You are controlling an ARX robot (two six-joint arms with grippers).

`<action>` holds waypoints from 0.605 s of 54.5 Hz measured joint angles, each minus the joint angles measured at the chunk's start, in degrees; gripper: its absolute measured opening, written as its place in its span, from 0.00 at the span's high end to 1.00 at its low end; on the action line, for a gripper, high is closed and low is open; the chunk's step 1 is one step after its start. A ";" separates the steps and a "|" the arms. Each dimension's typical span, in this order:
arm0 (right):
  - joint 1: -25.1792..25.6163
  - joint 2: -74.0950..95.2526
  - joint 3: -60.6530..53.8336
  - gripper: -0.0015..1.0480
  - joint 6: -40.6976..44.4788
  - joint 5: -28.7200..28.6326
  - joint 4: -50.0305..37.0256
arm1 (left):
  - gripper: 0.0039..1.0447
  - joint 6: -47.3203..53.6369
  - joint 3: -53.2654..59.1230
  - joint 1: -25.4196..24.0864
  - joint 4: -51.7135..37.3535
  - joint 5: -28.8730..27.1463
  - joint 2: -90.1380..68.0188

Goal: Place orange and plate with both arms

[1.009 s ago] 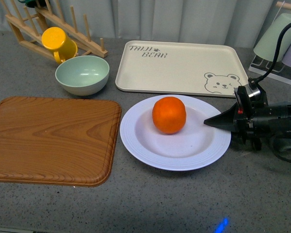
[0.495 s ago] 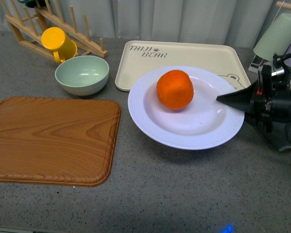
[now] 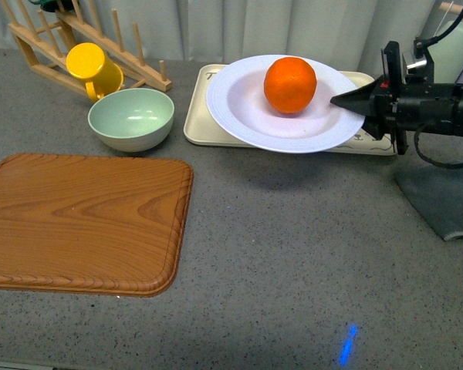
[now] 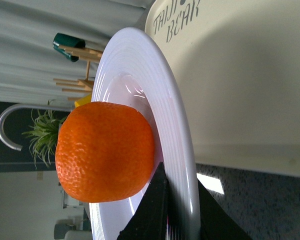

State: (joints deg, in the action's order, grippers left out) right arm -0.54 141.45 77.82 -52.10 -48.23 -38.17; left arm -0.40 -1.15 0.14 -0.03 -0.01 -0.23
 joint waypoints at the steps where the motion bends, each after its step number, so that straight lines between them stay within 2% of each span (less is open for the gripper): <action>1: -0.09 0.39 0.59 0.97 -0.13 0.13 0.26 | 0.06 0.00 0.00 0.00 0.00 0.00 0.00; 15: -2.29 9.79 17.97 0.97 -0.85 2.62 10.01 | 0.06 0.00 0.00 0.00 0.00 0.00 0.00; 29: -4.42 21.18 40.13 0.97 0.81 6.69 24.46 | 0.06 0.00 0.00 0.00 0.00 0.00 0.00; 33: -4.44 21.77 41.40 0.85 1.51 6.73 25.62 | 0.06 0.00 0.00 0.00 0.00 0.00 0.00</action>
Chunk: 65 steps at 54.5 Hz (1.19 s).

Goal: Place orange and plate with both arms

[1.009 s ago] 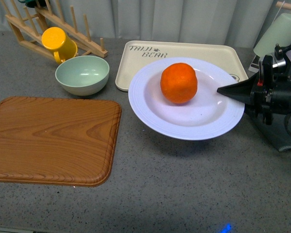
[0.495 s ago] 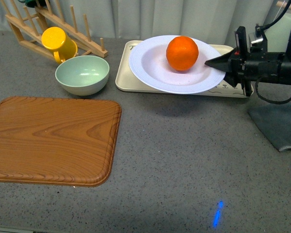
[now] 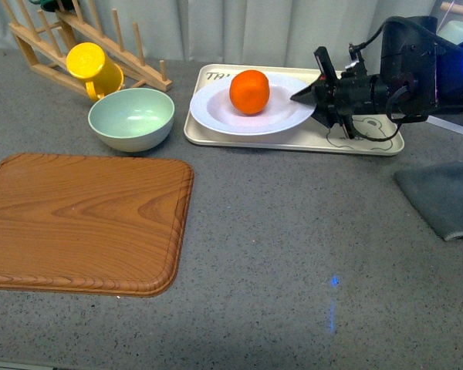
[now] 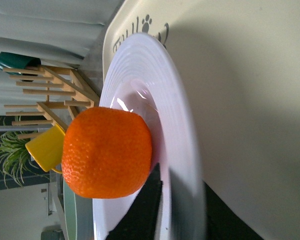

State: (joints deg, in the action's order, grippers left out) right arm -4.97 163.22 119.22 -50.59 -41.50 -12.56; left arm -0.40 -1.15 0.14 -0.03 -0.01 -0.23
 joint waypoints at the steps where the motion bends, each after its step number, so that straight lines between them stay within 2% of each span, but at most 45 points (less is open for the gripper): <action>1: 0.00 0.00 0.00 0.82 0.00 0.00 -0.11 | 0.06 0.00 0.00 0.00 0.00 0.00 0.00; 14: 0.35 -2.93 -5.66 0.48 2.49 1.55 -2.51 | 0.06 0.00 0.00 0.00 0.00 0.00 0.00; 21: 0.87 -12.20 -16.61 0.20 12.87 9.38 -2.01 | 0.06 0.00 0.00 0.00 0.00 0.00 0.00; 25: 1.14 -20.35 -25.11 0.07 21.97 17.57 -3.78 | 0.06 0.00 0.00 0.00 0.00 0.00 0.00; 32: 1.33 -36.30 -45.77 0.09 40.63 34.80 -17.18 | 0.06 0.00 0.00 0.00 0.00 0.00 0.00; 36: 1.86 -45.09 -59.14 0.09 45.99 40.65 -26.38 | 0.06 0.00 0.00 0.02 0.00 0.00 0.00; 41: 4.13 -57.68 -77.75 0.09 45.92 40.98 -34.29 | 0.06 0.00 0.00 0.00 0.00 0.00 0.00; 46: 7.21 -68.46 -90.68 0.09 44.78 40.52 -32.89 | 0.06 0.00 0.00 0.00 0.00 0.00 0.00; 49: 10.12 -77.20 -97.98 0.09 43.41 38.25 -28.72 | 0.06 0.00 0.00 0.00 0.00 0.00 0.00; 56: 13.59 -90.82 -105.18 0.09 41.75 35.58 -20.55 | 0.06 0.00 0.00 0.00 0.00 0.00 0.00; 65: 15.02 -104.21 -110.68 0.09 42.99 35.43 -14.32 | 0.06 0.00 0.00 0.00 0.00 0.00 0.00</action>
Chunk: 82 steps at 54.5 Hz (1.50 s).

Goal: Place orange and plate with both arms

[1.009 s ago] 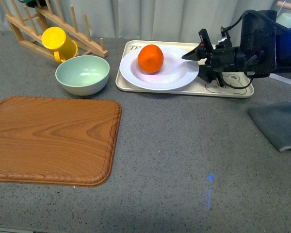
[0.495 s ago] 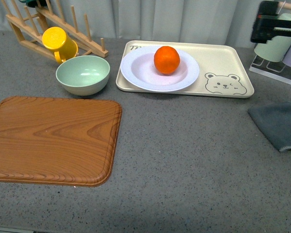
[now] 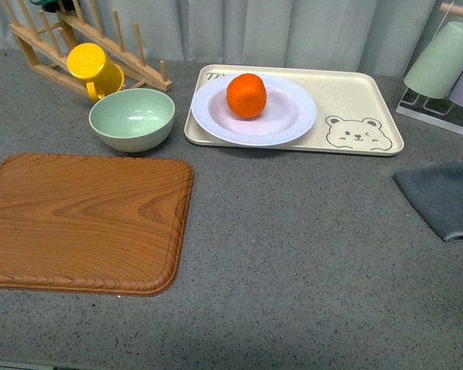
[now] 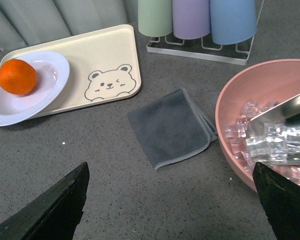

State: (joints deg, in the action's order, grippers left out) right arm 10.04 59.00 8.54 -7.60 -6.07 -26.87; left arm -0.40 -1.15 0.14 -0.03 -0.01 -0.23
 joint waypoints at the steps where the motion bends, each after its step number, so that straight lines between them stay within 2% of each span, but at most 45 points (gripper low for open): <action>1: -0.09 -1.75 -0.50 0.09 0.31 0.37 0.68 | 0.06 0.00 0.00 0.00 0.00 0.00 0.00; 7: -0.76 -9.75 -1.81 0.09 1.29 1.36 3.19 | 0.06 0.00 0.00 0.00 0.00 0.00 0.00; 10: -0.85 -10.80 -2.19 0.10 1.75 0.59 1.70 | 0.06 0.00 0.00 0.00 0.00 0.02 0.00; 12: -0.90 -10.43 -4.55 0.18 3.82 -1.79 -7.54 | 0.06 0.00 0.00 0.00 0.00 0.00 0.00; 15: -1.44 -10.64 -6.62 0.27 5.16 -1.75 -14.93 | 0.06 0.00 0.00 0.02 0.00 0.02 0.00; 17: -1.77 -11.54 -7.04 0.31 5.66 -1.53 -16.13 | 0.06 0.00 0.00 0.00 0.00 0.00 0.00; 27: -3.98 -19.52 -7.98 0.60 6.84 0.33 -11.50 | 0.06 0.00 0.00 0.00 0.00 0.00 0.02; 32: -7.98 -23.28 -8.20 0.76 6.99 5.60 -7.78 | 0.06 0.00 0.00 0.02 0.00 0.00 0.02; 40: -9.84 -28.79 -8.24 0.99 7.26 5.81 -3.02 | 0.06 0.00 0.00 0.00 0.00 0.00 0.02; 56: -9.84 -37.94 -8.24 0.99 7.39 5.97 5.68 | 0.06 0.00 0.00 0.00 0.00 0.00 0.02; 82: -9.84 -47.15 -8.24 0.99 7.41 5.97 14.80 | 0.06 0.00 0.00 0.02 0.00 0.00 0.02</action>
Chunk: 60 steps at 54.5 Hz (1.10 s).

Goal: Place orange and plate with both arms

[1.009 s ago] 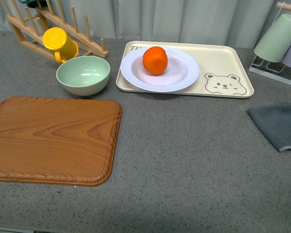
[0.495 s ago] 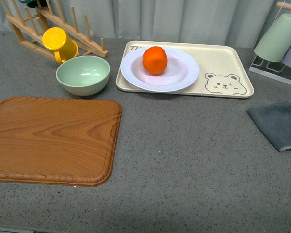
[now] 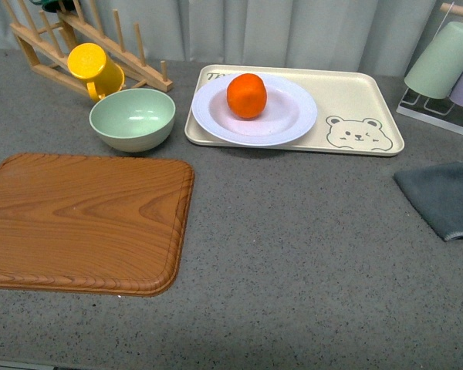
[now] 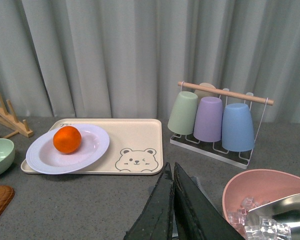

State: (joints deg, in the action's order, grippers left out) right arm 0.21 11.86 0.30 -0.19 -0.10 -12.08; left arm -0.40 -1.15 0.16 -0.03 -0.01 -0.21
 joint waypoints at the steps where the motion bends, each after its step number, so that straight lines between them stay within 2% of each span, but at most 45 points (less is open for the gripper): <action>1: 0.00 -0.28 0.00 0.99 0.00 0.00 0.26 | 0.06 0.00 0.00 -0.02 0.00 0.00 0.00; 9: 0.00 -2.54 0.00 0.99 0.00 0.00 2.56 | 0.06 0.00 0.00 -0.02 0.00 0.00 0.00; 15: -0.02 -10.56 0.04 0.99 0.04 -0.09 11.65 | 0.06 0.00 0.00 -0.02 0.00 -0.02 0.00; 28: 0.00 -11.56 0.04 0.97 0.15 -0.09 12.00 | 0.06 0.02 0.00 0.00 0.00 0.00 0.00; 39: 0.00 -11.63 0.04 0.65 0.15 -0.11 12.00 | 0.06 0.00 0.00 -0.02 0.00 0.00 0.00; 45: 0.00 -11.63 0.04 0.44 0.15 -0.11 12.00 | 0.06 0.00 0.00 -0.02 0.00 0.00 0.00; 58: 0.00 -11.63 0.04 0.08 0.13 -0.11 12.00 | 0.06 0.00 0.00 -0.02 0.00 0.00 0.00; 60: 0.00 -11.63 0.04 0.07 0.11 -0.11 12.00 | 0.06 0.00 0.00 -0.02 0.00 0.00 0.00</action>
State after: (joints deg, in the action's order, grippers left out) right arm 0.21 0.23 0.34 -0.08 -0.21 -0.08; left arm -0.40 -1.15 0.14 -0.03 -0.01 -0.21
